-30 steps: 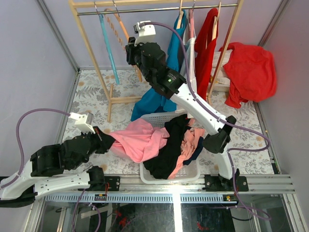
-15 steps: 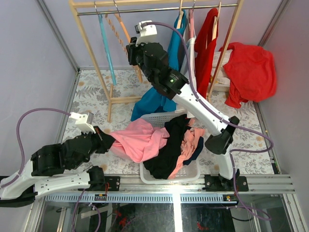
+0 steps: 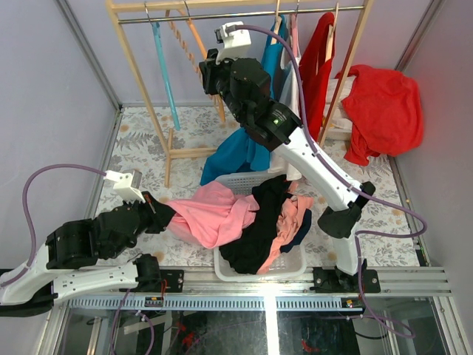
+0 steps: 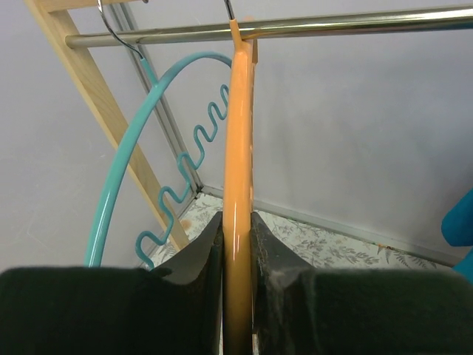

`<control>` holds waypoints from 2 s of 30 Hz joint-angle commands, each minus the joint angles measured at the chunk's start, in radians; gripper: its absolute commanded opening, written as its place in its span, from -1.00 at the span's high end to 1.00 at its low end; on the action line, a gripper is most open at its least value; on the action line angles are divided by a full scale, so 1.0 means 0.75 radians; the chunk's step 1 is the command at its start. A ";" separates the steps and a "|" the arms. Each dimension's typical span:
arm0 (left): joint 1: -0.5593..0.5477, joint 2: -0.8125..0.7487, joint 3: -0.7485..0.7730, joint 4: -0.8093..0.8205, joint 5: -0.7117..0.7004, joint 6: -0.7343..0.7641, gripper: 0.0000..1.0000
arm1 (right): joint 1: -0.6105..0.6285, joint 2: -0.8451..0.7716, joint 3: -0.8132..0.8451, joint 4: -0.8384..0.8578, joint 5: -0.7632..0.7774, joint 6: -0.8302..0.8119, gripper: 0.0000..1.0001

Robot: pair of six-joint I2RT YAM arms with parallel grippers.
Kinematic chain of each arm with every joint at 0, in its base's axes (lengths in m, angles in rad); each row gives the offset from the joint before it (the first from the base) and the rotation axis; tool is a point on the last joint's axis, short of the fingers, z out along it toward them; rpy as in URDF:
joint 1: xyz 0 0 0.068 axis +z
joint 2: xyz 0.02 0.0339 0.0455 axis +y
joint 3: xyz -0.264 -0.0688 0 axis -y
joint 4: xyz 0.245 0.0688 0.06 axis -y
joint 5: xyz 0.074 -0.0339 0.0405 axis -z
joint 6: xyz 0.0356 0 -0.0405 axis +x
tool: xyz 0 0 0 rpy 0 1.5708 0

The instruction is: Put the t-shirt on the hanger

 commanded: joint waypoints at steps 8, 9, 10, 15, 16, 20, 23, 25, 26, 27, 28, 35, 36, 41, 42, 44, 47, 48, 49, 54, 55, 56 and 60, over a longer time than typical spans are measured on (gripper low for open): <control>-0.005 -0.019 0.034 -0.006 -0.055 0.005 1.00 | -0.007 -0.161 -0.100 0.112 -0.038 0.012 1.00; -0.003 -0.018 0.033 -0.008 -0.056 0.005 1.00 | -0.008 -0.162 -0.090 0.083 -0.047 0.013 1.00; -0.005 -0.019 0.029 -0.005 -0.058 0.005 1.00 | -0.007 -0.169 -0.087 0.052 -0.056 0.017 1.00; -0.004 0.004 0.029 0.004 -0.063 0.013 1.00 | -0.007 -0.264 -0.202 0.013 -0.100 0.044 1.00; -0.004 0.011 0.032 0.005 -0.062 0.015 1.00 | -0.008 -0.295 -0.246 0.026 -0.114 0.047 1.00; -0.004 0.032 0.040 0.005 -0.065 0.015 1.00 | -0.008 -0.426 -0.381 0.043 -0.168 0.056 1.00; -0.005 0.045 0.043 0.004 -0.071 0.013 1.00 | -0.007 -0.488 -0.410 0.000 -0.219 0.057 1.00; -0.005 0.060 0.049 0.004 -0.072 0.013 1.00 | -0.007 -0.512 -0.416 -0.020 -0.228 0.050 1.00; -0.004 0.066 0.051 0.005 -0.071 0.011 1.00 | -0.007 -0.517 -0.414 -0.032 -0.224 0.044 1.00; -0.004 0.073 0.054 0.004 -0.072 0.010 1.00 | -0.007 -0.520 -0.410 -0.047 -0.225 0.038 1.00; -0.005 0.080 0.057 0.003 -0.073 0.007 1.00 | -0.007 -0.525 -0.407 -0.059 -0.229 0.033 1.00; -0.005 0.145 0.090 0.005 -0.078 -0.003 1.00 | -0.021 -0.467 -0.350 -0.076 -0.198 -0.027 1.00; -0.005 0.152 0.091 0.005 -0.080 -0.006 1.00 | -0.022 -0.465 -0.349 -0.090 -0.200 -0.028 1.00; -0.004 0.182 0.089 0.009 -0.097 -0.016 1.00 | -0.021 -0.608 -0.565 -0.040 -0.219 -0.027 1.00; -0.004 0.190 0.089 0.014 -0.099 -0.016 1.00 | -0.021 -0.644 -0.613 -0.036 -0.227 -0.025 1.00; -0.004 0.212 0.092 0.025 -0.100 -0.014 1.00 | -0.023 -0.718 -0.702 -0.030 -0.249 -0.013 1.00; -0.005 0.249 0.099 0.048 -0.098 -0.009 1.00 | -0.022 -0.821 -0.811 -0.033 -0.288 0.000 1.00; -0.004 0.261 0.102 0.058 -0.098 -0.003 1.00 | -0.021 -0.861 -0.845 -0.044 -0.301 0.005 1.00; -0.004 0.277 0.105 0.068 -0.099 0.001 1.00 | -0.021 -0.906 -0.886 -0.048 -0.312 0.010 1.00; -0.004 0.375 0.128 0.131 -0.089 0.033 1.00 | -0.022 -1.193 -1.095 -0.104 -0.382 0.061 1.00; -0.005 0.399 0.135 0.141 -0.088 0.041 1.00 | -0.021 -1.252 -1.134 -0.128 -0.395 0.073 1.00; -0.005 0.422 0.142 0.155 -0.088 0.050 1.00 | -0.022 -1.309 -1.164 -0.153 -0.404 0.082 1.00; -0.003 0.516 0.181 0.204 -0.090 0.089 1.00 | -0.022 -1.521 -1.243 -0.321 -0.420 0.125 1.00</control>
